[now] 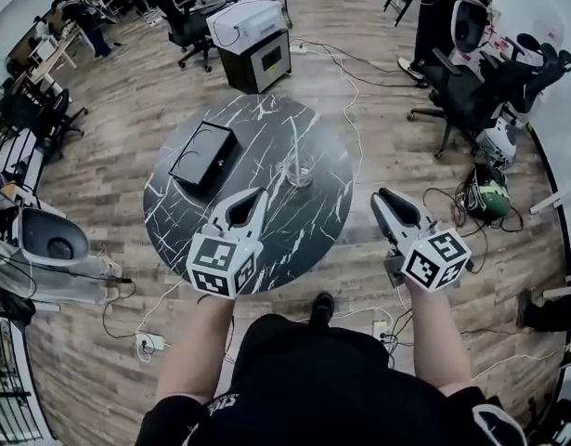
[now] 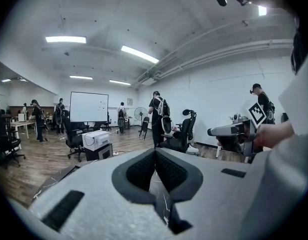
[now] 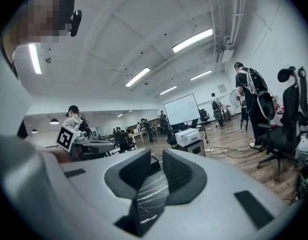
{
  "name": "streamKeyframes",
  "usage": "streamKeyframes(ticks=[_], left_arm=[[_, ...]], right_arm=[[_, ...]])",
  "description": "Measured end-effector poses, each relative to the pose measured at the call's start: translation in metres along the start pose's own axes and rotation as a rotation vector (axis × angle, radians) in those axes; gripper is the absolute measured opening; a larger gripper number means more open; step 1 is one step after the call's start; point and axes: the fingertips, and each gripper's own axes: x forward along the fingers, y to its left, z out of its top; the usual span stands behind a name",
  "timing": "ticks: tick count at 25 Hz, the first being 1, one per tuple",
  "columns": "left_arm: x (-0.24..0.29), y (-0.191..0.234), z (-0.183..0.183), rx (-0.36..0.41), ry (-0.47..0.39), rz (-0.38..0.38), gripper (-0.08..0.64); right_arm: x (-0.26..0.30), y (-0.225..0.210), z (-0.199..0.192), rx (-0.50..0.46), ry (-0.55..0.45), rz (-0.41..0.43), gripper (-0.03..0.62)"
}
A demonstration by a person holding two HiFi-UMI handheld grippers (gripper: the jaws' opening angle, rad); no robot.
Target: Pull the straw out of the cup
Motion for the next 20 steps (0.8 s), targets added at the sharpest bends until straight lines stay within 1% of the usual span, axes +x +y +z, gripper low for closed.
streamKeyframes(ticks=[2,6,12,16,20], left_arm=[[0.007,0.007,-0.004,-0.001,0.007,0.01,0.01],[0.019,0.033,-0.01,-0.025,0.011,0.029,0.009],[0.028,0.07,-0.017,-0.06,0.005,0.027,0.009],[0.032,0.091,-0.023,-0.068,0.0,0.009,0.009],[0.037,0.099,-0.033,-0.081,0.007,-0.016,0.009]], right_arm=[[0.016,-0.007,-0.001,0.005,0.013,0.009,0.09],[0.051,-0.006,-0.001,-0.008,0.042,0.048,0.114],[0.096,0.001,-0.002,-0.014,0.079,0.06,0.153],[0.124,0.01,0.0,-0.025,0.084,0.06,0.171],[0.142,0.019,-0.009,-0.039,0.103,0.062,0.183]])
